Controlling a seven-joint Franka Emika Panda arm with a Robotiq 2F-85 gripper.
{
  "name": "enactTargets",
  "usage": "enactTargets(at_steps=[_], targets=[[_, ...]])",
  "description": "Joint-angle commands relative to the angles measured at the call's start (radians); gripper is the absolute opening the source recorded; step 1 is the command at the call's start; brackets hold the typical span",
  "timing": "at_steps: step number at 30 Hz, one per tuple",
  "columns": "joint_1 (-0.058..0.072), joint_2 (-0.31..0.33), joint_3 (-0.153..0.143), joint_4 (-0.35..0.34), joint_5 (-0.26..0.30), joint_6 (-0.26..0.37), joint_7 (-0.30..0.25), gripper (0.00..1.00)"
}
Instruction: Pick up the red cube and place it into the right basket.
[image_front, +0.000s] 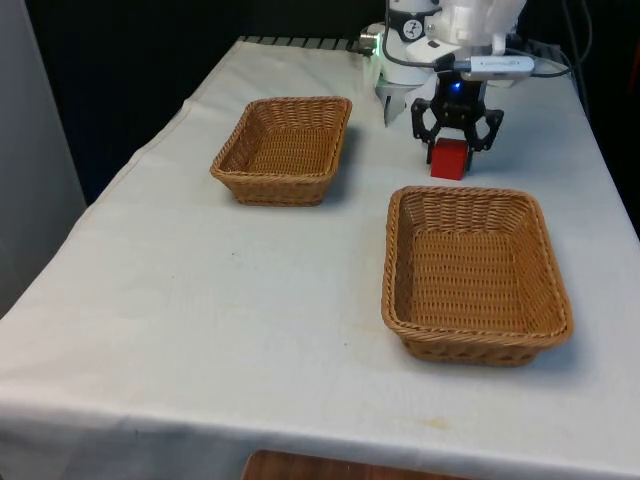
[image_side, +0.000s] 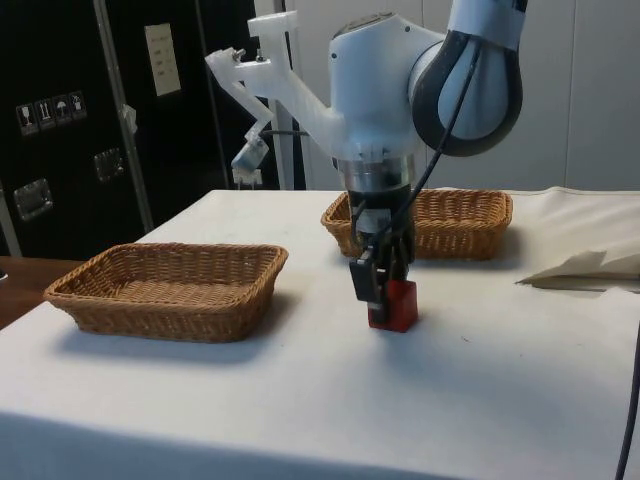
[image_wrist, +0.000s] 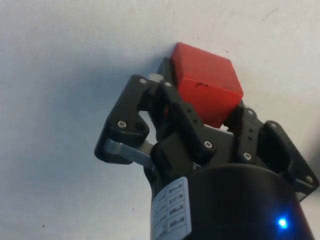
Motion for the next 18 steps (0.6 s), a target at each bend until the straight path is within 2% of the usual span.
enactTargets(at_steps=[1, 2, 11, 13, 14, 15, 18], targets=[[0.0, -0.003, 0.0, -0.003, 0.002, 0.004, -0.001, 0.09], [0.0, -0.003, 0.0, -0.003, 0.001, 0.004, -0.001, 0.02], [0.0, -0.002, -0.001, -0.002, 0.0, 0.003, 0.0, 0.03], [0.001, -0.022, -0.002, -0.003, -0.002, -0.014, 0.0, 0.03], [0.0, -0.004, -0.001, 0.001, 0.0, 0.0, 0.0, 0.03], [0.001, -0.04, -0.004, -0.004, -0.003, -0.028, 0.001, 0.03], [0.001, -0.067, -0.005, -0.006, -0.005, -0.051, 0.001, 0.03]])
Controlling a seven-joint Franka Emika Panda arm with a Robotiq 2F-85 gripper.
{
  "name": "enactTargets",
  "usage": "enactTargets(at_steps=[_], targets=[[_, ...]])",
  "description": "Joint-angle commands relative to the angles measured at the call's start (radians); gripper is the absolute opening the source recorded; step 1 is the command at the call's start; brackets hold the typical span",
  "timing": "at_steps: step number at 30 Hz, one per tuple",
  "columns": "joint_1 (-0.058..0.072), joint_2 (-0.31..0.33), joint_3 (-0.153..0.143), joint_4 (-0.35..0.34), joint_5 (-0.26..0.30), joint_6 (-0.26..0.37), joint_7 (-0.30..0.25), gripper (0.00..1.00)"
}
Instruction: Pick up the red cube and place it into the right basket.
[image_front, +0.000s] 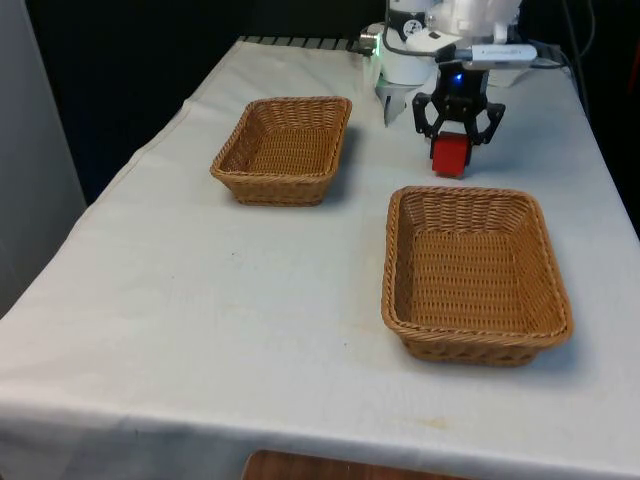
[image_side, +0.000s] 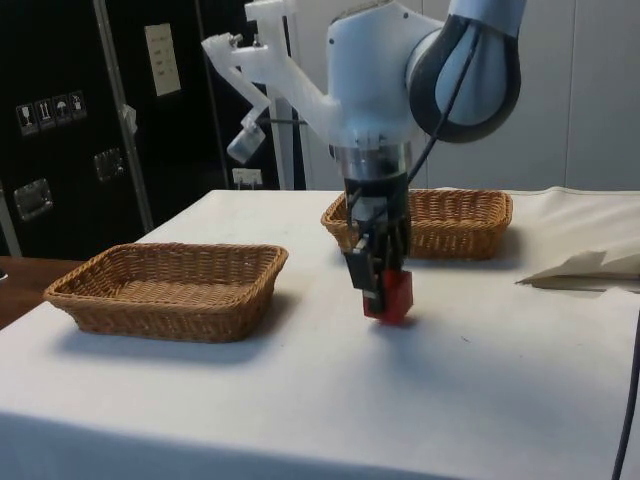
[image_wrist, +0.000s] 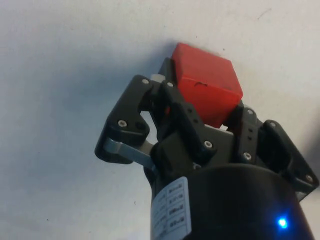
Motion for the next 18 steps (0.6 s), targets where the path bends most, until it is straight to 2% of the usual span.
enactTargets(at_steps=[1, 11, 13, 14, 15, 18], targets=[[0.001, -0.031, -0.003, -0.006, -0.006, -0.028, 0.003, 0.03], [-0.004, -0.126, -0.008, 0.005, -0.008, -0.13, -0.01, 0.03], [-0.008, -0.147, -0.02, 0.017, -0.007, -0.158, -0.032, 0.03], [-0.004, -0.146, -0.021, 0.015, -0.002, -0.151, -0.031, 0.03], [-0.008, -0.153, -0.025, 0.021, -0.006, -0.167, -0.04, 0.03], [-0.008, -0.168, -0.041, 0.034, -0.004, -0.192, -0.068, 0.03]])
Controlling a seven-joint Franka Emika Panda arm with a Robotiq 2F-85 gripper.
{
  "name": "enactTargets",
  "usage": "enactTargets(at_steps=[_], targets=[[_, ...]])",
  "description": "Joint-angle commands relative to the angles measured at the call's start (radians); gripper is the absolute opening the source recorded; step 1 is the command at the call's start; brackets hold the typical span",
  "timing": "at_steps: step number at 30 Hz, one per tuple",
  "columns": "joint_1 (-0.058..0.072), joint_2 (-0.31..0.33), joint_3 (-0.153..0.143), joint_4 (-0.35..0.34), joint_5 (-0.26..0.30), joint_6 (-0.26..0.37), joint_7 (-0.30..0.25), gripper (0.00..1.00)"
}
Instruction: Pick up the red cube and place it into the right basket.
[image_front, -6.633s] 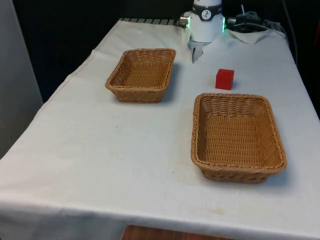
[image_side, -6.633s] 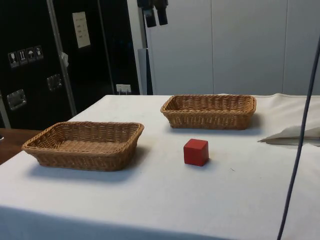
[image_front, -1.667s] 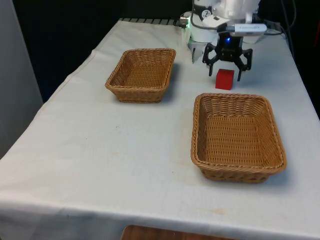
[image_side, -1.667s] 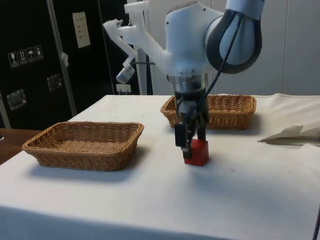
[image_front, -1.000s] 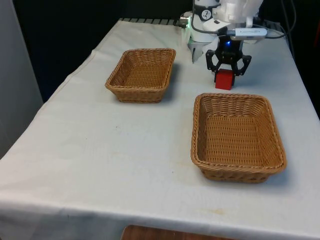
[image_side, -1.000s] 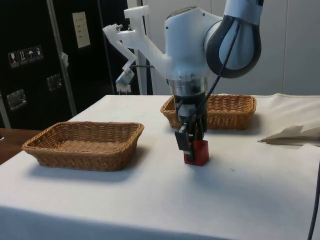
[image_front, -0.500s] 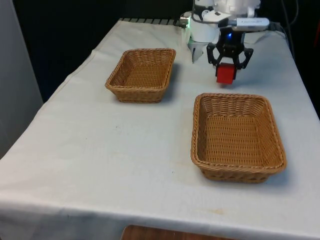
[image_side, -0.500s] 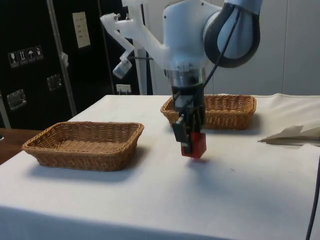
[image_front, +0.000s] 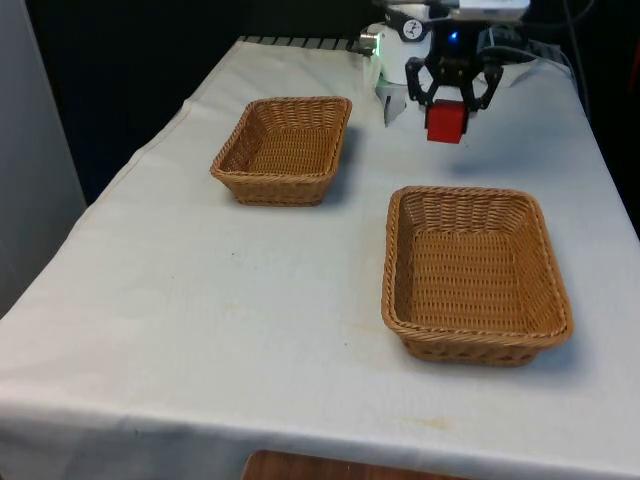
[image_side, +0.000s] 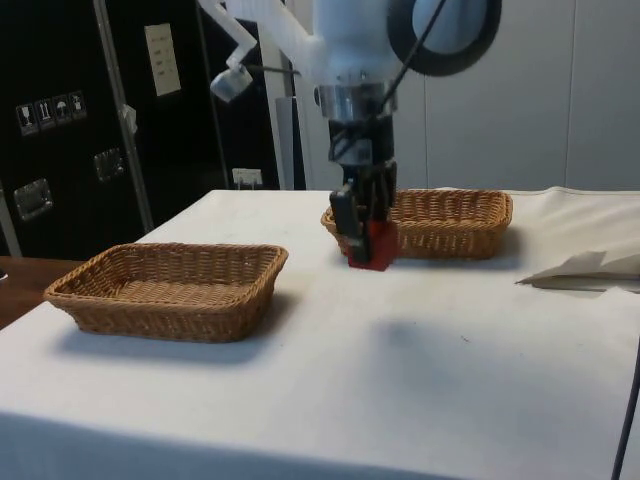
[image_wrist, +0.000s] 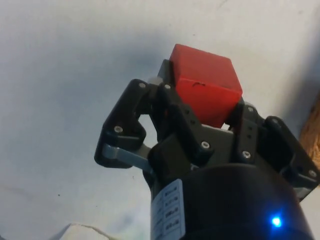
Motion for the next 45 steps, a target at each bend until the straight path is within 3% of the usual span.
enactTargets(at_steps=[1, 5, 9, 12, 18, 28, 29, 36, 37, 44, 45], targets=[[-0.003, -0.01, -0.007, 0.007, -0.001, -0.018, -0.016, 0.03], [-0.002, -0.014, -0.02, 0.017, 0.0, -0.025, -0.032, 0.03], [-0.008, -0.042, -0.05, 0.047, -0.004, -0.079, -0.083, 0.03], [-0.004, -0.043, -0.059, 0.054, 0.0, -0.082, -0.094, 0.03], [-0.01, -0.08, -0.096, 0.07, -0.007, -0.123, -0.158, 0.03], [-0.008, -0.081, -0.149, 0.076, -0.001, -0.121, -0.235, 0.03], [-0.013, -0.081, -0.155, 0.078, -0.003, -0.123, -0.248, 0.03], [-0.014, -0.076, -0.216, 0.077, -0.001, -0.115, -0.332, 0.03], [-0.009, -0.079, -0.211, 0.077, 0.0, -0.121, -0.321, 0.03], [-0.014, -0.057, -0.276, 0.078, 0.004, -0.102, -0.407, 0.03], [-0.01, -0.06, -0.274, 0.077, 0.0, -0.108, -0.396, 0.03]])
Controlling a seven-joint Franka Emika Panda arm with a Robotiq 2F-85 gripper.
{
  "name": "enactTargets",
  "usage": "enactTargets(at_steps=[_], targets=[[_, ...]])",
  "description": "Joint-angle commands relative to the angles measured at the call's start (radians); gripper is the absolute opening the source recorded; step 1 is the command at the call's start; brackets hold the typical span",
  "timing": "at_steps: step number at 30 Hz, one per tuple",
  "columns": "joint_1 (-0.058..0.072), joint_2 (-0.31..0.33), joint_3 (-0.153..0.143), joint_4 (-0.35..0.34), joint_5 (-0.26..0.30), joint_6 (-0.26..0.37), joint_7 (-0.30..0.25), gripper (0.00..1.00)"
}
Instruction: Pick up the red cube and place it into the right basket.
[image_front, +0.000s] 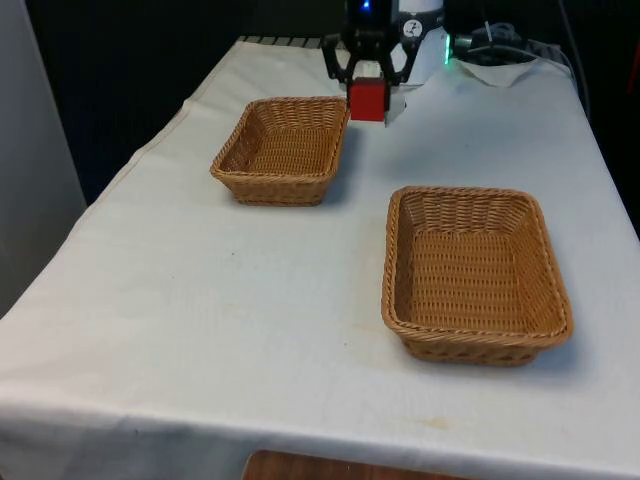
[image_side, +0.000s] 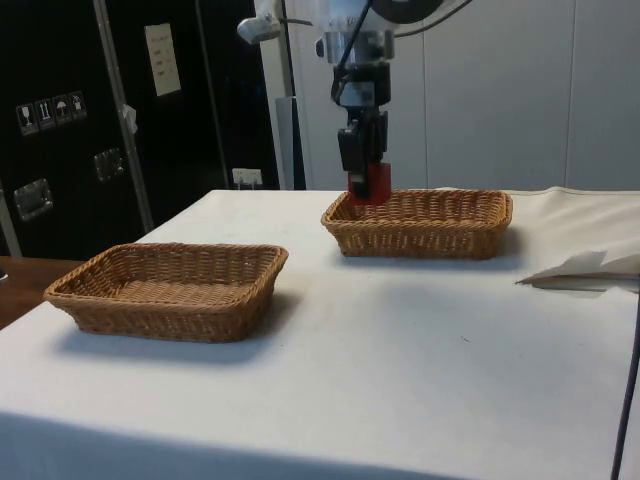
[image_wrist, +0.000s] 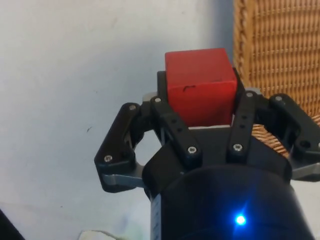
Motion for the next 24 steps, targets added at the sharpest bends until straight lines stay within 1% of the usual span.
enactTargets(at_steps=[1, 4, 5, 8, 9, 10, 14, 15, 16, 18, 19, 20, 22, 24], targets=[[-0.004, 0.007, -0.01, 0.001, 0.005, 0.01, -0.021, 0.03], [-0.004, 0.019, -0.034, 0.001, 0.008, 0.018, -0.05, 0.03], [-0.004, 0.028, -0.049, 0.001, 0.009, 0.026, -0.071, 0.03], [-0.005, 0.04, -0.07, 0.003, 0.012, 0.037, -0.097, 0.03], [-0.002, 0.04, -0.07, 0.004, 0.0, 0.032, -0.083, 0.03], [-0.005, 0.044, -0.077, 0.003, 0.013, 0.04, -0.107, 0.03], [-0.007, 0.064, -0.106, 0.006, 0.016, 0.056, -0.144, 0.03], [-0.007, 0.074, -0.12, 0.008, 0.019, 0.063, -0.162, 0.03], [-0.008, 0.079, -0.128, 0.009, 0.02, 0.067, -0.171, 0.03], [-0.008, 0.089, -0.14, 0.011, 0.022, 0.073, -0.186, 0.03], [-0.005, 0.088, -0.138, 0.012, 0.003, 0.068, -0.163, 0.03], [-0.009, 0.094, -0.146, 0.013, 0.023, 0.076, -0.194, 0.03], [-0.011, 0.11, -0.164, 0.017, 0.027, 0.086, -0.219, 0.03], [-0.012, 0.121, -0.176, 0.021, 0.032, 0.092, -0.238, 0.03]])
